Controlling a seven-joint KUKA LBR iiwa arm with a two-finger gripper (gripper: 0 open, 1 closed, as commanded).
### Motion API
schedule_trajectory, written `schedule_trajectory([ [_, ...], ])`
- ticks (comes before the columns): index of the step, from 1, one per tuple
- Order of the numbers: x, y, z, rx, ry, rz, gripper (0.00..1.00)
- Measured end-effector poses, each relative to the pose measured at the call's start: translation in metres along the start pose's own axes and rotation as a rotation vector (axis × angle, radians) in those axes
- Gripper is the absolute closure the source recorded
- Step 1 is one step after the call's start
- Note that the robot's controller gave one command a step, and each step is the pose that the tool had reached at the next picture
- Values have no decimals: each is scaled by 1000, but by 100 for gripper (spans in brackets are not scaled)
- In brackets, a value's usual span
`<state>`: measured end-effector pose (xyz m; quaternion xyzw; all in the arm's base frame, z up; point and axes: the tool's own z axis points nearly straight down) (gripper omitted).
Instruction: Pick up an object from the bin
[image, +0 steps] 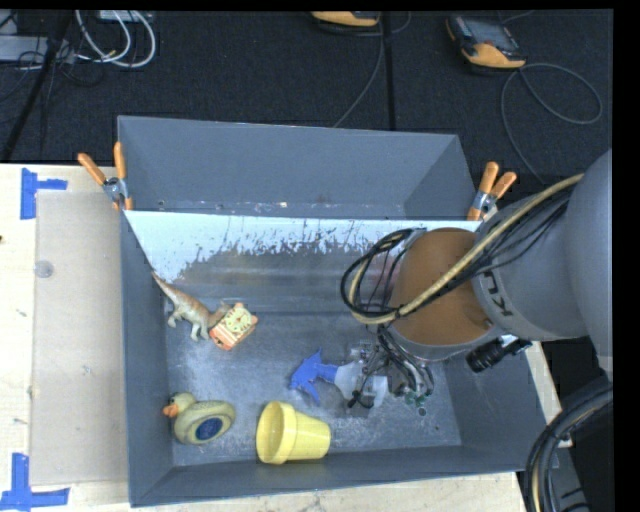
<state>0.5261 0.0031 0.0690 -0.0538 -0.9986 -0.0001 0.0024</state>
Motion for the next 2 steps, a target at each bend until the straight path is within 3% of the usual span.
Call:
schedule_trajectory([
  [1,0,0,0,0,0,0,100],
  [2,-4,2,-154,0,-2,-40,100],
])
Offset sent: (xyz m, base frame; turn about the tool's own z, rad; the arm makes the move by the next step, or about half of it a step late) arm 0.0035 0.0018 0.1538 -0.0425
